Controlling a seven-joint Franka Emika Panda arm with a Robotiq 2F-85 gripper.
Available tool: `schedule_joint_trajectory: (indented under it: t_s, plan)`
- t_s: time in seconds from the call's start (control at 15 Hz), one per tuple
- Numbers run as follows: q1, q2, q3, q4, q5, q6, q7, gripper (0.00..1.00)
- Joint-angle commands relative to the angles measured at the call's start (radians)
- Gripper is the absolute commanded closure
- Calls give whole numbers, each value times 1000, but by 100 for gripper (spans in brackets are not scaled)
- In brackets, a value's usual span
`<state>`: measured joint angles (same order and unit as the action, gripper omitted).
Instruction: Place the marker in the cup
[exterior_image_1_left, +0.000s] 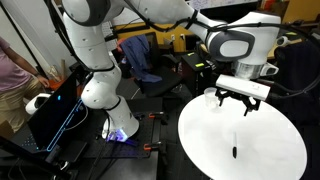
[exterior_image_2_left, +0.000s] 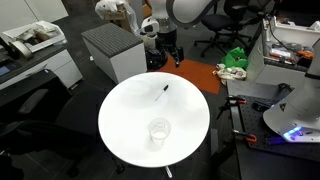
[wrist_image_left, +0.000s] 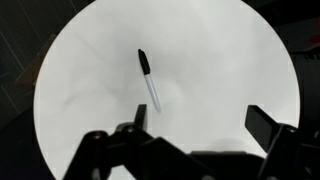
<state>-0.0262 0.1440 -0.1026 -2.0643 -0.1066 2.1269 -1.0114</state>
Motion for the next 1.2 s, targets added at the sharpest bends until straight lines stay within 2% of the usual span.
schedule_joint_trajectory:
  t_s: [0.0, 0.27, 0.47, 0.87, 1.13]
  plan:
    - [-14, -16, 25, -53, -58, 104, 72, 0]
    - [-17, -1, 32, -112, -105, 264, 67, 0]
    - [-25, 14, 34, -151, -105, 333, 45, 0]
    - [-65, 76, 47, -156, -48, 379, -54, 0]
    - [-102, 133, 64, -115, -15, 356, -149, 0]
